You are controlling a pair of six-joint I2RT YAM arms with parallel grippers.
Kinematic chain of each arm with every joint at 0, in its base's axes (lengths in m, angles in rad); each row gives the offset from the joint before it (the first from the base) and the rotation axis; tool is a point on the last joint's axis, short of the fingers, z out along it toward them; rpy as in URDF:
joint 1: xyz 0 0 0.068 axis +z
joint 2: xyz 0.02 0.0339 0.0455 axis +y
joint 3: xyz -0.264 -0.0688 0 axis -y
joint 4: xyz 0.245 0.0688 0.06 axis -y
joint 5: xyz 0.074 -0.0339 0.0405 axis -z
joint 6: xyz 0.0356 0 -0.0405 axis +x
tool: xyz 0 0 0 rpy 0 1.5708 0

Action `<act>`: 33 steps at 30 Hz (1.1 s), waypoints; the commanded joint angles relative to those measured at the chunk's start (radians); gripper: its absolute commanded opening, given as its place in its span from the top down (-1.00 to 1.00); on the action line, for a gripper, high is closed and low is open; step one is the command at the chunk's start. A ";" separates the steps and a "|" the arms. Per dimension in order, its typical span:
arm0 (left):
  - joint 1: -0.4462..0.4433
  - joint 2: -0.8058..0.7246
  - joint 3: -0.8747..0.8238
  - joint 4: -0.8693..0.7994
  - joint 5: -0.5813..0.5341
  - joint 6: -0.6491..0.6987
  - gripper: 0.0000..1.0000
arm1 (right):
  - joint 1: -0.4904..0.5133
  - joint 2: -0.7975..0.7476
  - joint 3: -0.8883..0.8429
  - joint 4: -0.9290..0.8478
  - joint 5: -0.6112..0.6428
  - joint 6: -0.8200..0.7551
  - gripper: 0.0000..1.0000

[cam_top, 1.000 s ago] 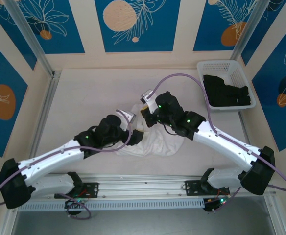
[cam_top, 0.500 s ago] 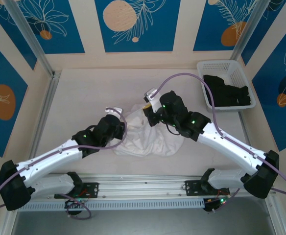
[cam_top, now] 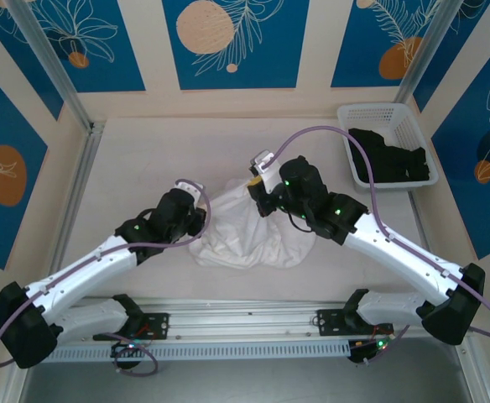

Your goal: Fold the inside-out t-shirt

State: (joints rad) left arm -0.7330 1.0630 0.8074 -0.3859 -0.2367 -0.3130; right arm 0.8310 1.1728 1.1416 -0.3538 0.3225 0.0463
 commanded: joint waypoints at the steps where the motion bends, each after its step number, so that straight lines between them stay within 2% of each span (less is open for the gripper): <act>1: 0.014 -0.047 0.015 -0.074 0.152 0.015 1.00 | 0.006 0.001 0.024 0.001 0.066 -0.032 1.00; 7: 0.009 -0.118 -0.037 0.061 0.502 -0.026 1.00 | 0.040 0.028 0.040 -0.076 0.143 -0.013 1.00; 12: -0.033 -0.095 -0.029 0.158 0.629 -0.043 1.00 | 0.041 0.017 0.024 -0.170 0.245 0.043 1.00; 16: -0.045 -0.067 0.001 0.142 0.597 -0.034 1.00 | 0.027 -0.017 0.011 -0.206 0.234 0.073 1.00; 20: -0.045 -0.062 0.006 0.079 0.472 -0.023 1.00 | -0.026 -0.031 0.002 -0.205 0.170 0.092 1.00; 27: -0.043 -0.027 -0.047 0.084 0.311 -0.013 1.00 | -0.116 0.079 0.024 -0.134 0.039 0.113 1.00; 29: -0.044 -0.010 -0.069 0.146 0.314 -0.002 0.98 | -0.133 0.130 0.052 -0.126 0.019 0.110 1.00; 33: -0.044 0.015 -0.087 0.236 0.370 0.012 0.75 | -0.151 0.197 0.096 -0.126 -0.007 0.101 1.00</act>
State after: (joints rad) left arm -0.7731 1.0679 0.7364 -0.2371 0.1276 -0.3271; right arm 0.6907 1.3521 1.1858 -0.5072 0.3702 0.1379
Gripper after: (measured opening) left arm 0.112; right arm 0.061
